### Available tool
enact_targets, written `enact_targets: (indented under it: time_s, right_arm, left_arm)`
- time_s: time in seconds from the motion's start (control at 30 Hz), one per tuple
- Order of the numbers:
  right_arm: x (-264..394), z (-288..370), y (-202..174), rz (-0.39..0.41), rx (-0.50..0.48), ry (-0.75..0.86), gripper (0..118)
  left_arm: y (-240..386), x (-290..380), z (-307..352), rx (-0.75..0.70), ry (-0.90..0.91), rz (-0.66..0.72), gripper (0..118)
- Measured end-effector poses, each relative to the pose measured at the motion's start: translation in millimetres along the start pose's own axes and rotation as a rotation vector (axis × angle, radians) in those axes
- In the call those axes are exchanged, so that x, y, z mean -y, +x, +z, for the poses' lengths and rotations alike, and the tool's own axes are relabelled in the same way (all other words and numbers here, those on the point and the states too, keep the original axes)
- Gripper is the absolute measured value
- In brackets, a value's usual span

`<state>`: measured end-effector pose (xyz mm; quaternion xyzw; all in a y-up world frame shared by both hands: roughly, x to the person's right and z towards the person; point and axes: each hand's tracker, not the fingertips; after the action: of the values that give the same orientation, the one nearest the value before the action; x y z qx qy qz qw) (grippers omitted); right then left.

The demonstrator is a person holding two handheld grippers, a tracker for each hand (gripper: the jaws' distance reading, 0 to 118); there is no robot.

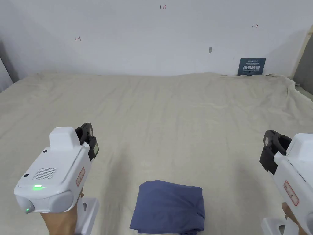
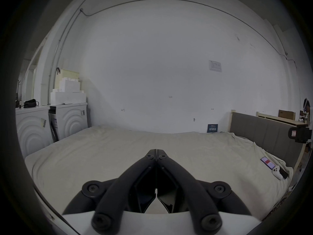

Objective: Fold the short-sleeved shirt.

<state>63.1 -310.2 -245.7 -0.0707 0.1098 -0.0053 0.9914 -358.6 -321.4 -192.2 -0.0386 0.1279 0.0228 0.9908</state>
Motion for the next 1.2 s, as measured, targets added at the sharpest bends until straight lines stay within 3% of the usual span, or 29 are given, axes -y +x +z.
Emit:
enact_targets:
  time_s: [0.3, 0.7, 1.2]
  right_arm:
    - [5, -3, -13, 0.017, -0.025, 0.019, 0]
    - [41, -27, -25, -0.023, -0.083, -0.049, 0]
    - [164, -86, -111, 0.055, -0.229, -0.3, 0]
  left_arm:
    - [-1, 8, 10, -0.026, 0.01, -0.043, 0]
    - [5, 19, 7, 0.006, -0.029, -0.038, 0]
    - [-4, 56, -9, 0.035, -0.15, 0.008, 0]
